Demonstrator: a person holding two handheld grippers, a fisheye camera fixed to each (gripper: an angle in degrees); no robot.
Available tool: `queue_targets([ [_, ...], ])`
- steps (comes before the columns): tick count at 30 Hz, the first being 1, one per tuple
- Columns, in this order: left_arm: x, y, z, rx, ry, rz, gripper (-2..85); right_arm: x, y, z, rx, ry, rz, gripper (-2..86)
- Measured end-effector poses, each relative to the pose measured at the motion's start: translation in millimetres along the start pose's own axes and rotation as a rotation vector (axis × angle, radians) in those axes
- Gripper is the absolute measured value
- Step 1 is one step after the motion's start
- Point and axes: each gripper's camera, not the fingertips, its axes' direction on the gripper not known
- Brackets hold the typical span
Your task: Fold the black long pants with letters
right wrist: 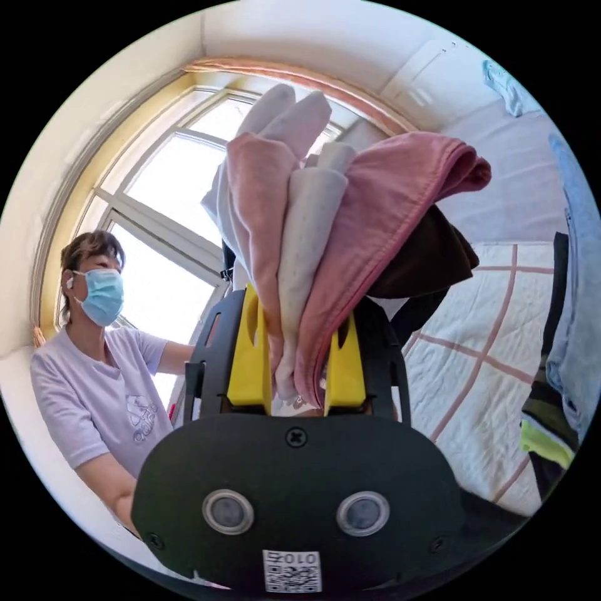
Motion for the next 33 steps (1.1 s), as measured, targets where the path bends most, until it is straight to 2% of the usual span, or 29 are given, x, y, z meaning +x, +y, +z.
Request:
queue_targets([
  [1,-20.2,9.5,5.1,0.009,0.001,-0.040,14.4,29.9,-17.5,27.2,-0.078,0.009,0.069,14.9],
  [6,-223.6,132.2,86.9,-0.055,0.046,-0.565,14.6,183.4,-51.1,177.4,-0.470,0.141,0.407,14.7],
  [8,-249.0,154.5,92.1,0.034,0.165,-0.550,14.2,197.5,-61.0,202.9,-0.539,0.164,0.329,14.5],
  [10,-250.3,148.0,95.1,0.010,0.142,-0.476,13.8,200.3,-68.0,206.4,-0.568,0.169,0.252,14.3],
  [14,-266.8,132.1,109.2,-0.076,0.195,-0.434,13.2,202.1,-65.2,202.5,-0.538,0.158,0.230,14.4],
  [18,-266.7,133.1,113.4,-0.085,0.223,-0.425,13.1,206.2,-66.1,199.3,-0.514,0.121,0.251,15.2],
  [20,-256.1,136.3,102.0,-0.059,0.173,-0.413,13.0,199.0,-69.1,193.4,-0.514,0.122,0.252,15.6],
  [23,-221.9,151.9,58.7,0.023,-0.046,-0.372,12.4,148.7,-72.9,168.0,-0.484,0.339,0.142,15.3],
  [25,-195.9,163.1,26.6,0.148,-0.196,-0.363,11.8,97.8,-72.0,146.4,-0.433,0.571,0.028,15.0],
  [26,-180.2,161.8,13.0,0.221,-0.256,-0.342,11.6,86.0,-73.1,142.3,-0.403,0.610,0.005,15.0],
  [28,-169.3,139.8,12.2,0.192,-0.300,-0.326,11.2,49.1,-88.1,140.1,-0.283,0.666,-0.062,14.8],
  [33,-165.6,62.3,67.8,0.025,-0.384,-0.283,7.3,46.6,-130.6,195.3,-0.267,0.859,-0.081,10.9],
])
